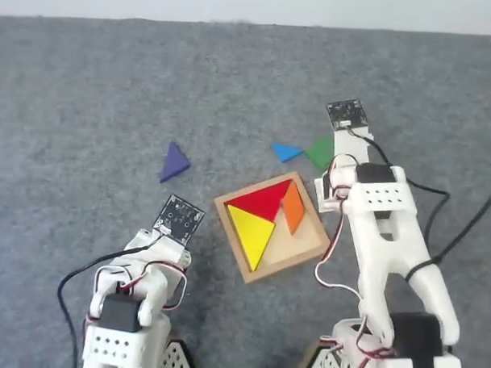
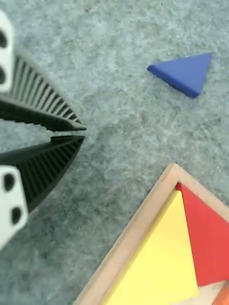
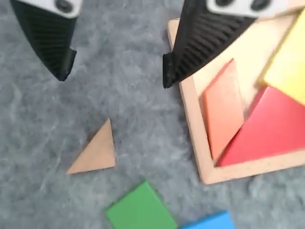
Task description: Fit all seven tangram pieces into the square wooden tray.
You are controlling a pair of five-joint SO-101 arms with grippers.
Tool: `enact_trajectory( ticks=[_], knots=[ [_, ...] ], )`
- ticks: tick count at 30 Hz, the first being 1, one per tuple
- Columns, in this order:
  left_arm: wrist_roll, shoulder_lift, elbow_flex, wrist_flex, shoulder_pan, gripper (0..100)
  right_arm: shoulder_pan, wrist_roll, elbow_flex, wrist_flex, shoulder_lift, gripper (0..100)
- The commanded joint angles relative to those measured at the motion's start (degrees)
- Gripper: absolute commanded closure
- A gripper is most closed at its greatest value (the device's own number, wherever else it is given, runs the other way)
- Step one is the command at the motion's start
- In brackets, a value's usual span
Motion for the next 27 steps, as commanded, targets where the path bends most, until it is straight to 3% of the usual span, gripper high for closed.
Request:
enact_trajectory(
  ticks=[1, 20, 27],
  knots=[
    [-0.88, -0.97, -0.57, -0.09, 0.0, 98, 0.75, -0.35, 1.23, -4.53, -2.95, 70.2],
    [-0.88, -0.97, -0.57, -0.09, 0.0, 98, 2.42, 0.09, 1.85, -4.26, -3.03, 70.3],
    [-0.88, -0.97, -0.57, -0.09, 0.0, 98, 5.49, 6.59, 1.41, -4.35, -3.56, 70.3]
  ],
)
